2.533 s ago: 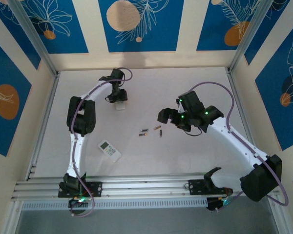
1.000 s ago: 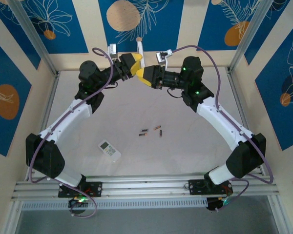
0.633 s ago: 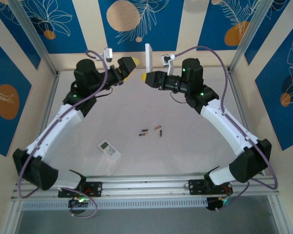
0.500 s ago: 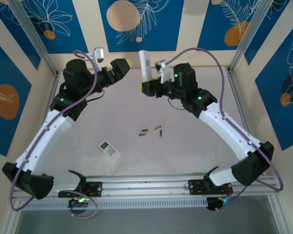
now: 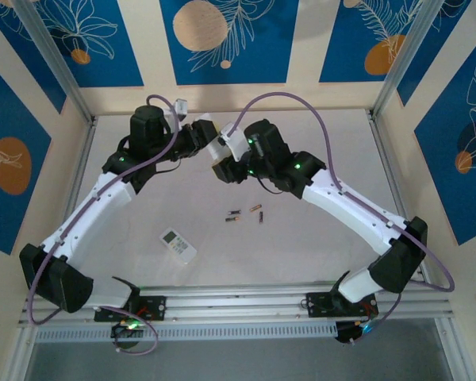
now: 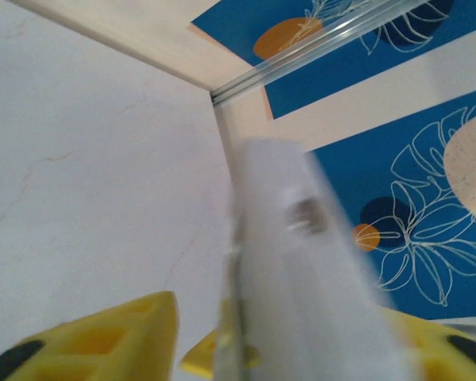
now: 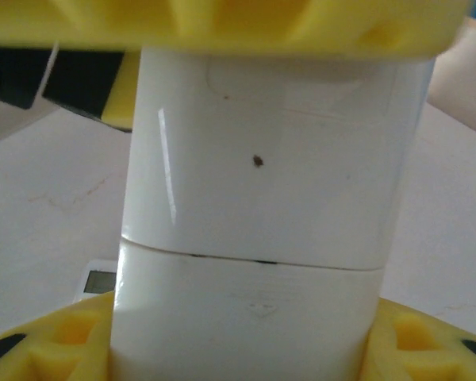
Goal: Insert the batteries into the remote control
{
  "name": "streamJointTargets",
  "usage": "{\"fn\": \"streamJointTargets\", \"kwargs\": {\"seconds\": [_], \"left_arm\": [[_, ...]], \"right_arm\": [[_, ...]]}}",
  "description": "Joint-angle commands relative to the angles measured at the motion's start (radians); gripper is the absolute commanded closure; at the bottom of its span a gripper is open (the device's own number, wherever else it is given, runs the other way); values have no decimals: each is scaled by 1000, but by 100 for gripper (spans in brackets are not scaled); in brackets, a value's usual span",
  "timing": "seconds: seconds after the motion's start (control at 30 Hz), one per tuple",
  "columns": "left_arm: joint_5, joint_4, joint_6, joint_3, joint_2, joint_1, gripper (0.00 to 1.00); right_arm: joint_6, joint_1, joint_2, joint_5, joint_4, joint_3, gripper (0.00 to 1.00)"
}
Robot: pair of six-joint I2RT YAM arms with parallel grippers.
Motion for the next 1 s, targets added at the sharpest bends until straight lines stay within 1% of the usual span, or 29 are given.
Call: {"fn": "streamJointTargets", "kwargs": {"seconds": [0.0,0.07,0.1,0.13,0.2,0.27,0.33,0.4,0.47,0.53,0.6,0.67,0.73,0.8,0.97], "left_arm": [[22,78,-9,-14,-17,-2,69],[16,89,17,-26,-23,-1,76],[8,99,37,-34,-32,0,78],[-5,113,61,-45,-43,4,81],[-32,160,107,-75,-70,15,85],[-55,212,128,-102,-93,26,90],[-50,277,127,-119,-106,34,92],[-39,344,121,-134,-114,35,91],[-31,419,97,-158,-119,35,92],[-23,492,67,-181,-123,35,92],[-24,530,47,-192,-123,35,92],[-26,545,33,-196,-123,35,93],[-28,551,22,-199,-118,35,93],[-32,561,0,-200,-113,35,94],[-41,626,-71,-224,-97,34,94]], "right_arm": [[-10,11,27,0,-32,59,62],[11,18,42,4,-62,95,55],[39,19,49,4,-92,131,47],[77,16,55,-1,-129,177,38],[173,2,59,-31,-197,265,22],[295,-24,53,-92,-244,330,14],[435,-68,21,-162,-241,339,9],[588,-114,-31,-198,-184,274,9],[789,-179,-95,-247,-66,144,9],[990,-234,-158,-342,157,-40,13],[1117,-250,-190,-374,326,-162,15],[1161,-246,-186,-397,401,-201,19],[1169,-238,-166,-429,437,-202,24],[1179,-230,-150,-454,482,-204,28],[1213,-216,-121,-484,586,-219,38]]}}
